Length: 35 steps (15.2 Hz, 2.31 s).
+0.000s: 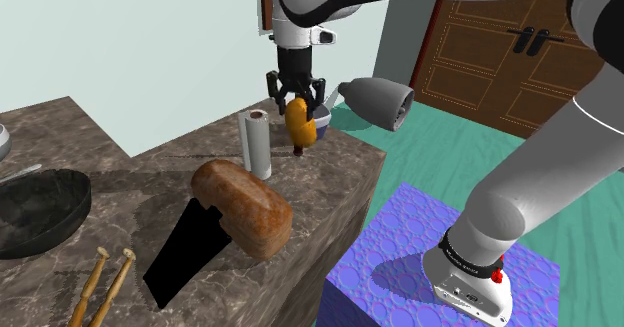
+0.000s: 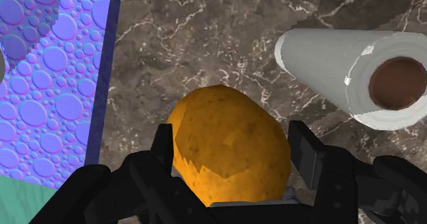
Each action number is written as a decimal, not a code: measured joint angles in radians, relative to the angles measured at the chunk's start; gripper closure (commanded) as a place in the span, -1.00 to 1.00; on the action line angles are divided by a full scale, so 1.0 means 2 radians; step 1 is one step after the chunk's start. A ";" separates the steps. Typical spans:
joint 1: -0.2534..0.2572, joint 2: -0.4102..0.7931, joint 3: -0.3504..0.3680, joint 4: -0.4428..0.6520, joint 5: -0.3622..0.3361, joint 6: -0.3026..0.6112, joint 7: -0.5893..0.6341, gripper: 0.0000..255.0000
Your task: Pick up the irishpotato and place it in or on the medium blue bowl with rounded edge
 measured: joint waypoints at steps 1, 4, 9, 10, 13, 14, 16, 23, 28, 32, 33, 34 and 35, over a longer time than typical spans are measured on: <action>-0.003 0.008 -0.003 0.003 -0.004 0.004 -0.005 1.00; -0.018 0.037 -0.017 0.036 -0.020 -0.004 -0.027 1.00; -0.038 0.095 -0.036 0.106 -0.047 -0.023 -0.059 1.00; -0.041 0.111 -0.040 0.128 -0.053 -0.030 -0.064 1.00; -0.050 0.154 -0.050 0.181 -0.069 -0.042 -0.081 1.00; -0.052 0.166 -0.053 0.196 -0.073 -0.047 -0.087 1.00; -0.057 0.190 -0.059 0.227 -0.081 -0.055 -0.097 1.00; -0.060 0.195 -0.061 0.191 -0.083 -0.014 -0.101 1.00; -0.060 0.203 -0.062 0.167 -0.086 0.017 -0.100 1.00; -0.061 0.202 -0.064 0.149 -0.087 0.038 -0.100 1.00; -0.062 0.203 -0.064 0.149 -0.088 0.039 -0.101 1.00; -0.062 0.203 -0.064 0.149 -0.088 0.040 -0.100 1.00; -0.062 0.202 -0.064 0.148 -0.088 0.041 -0.100 1.00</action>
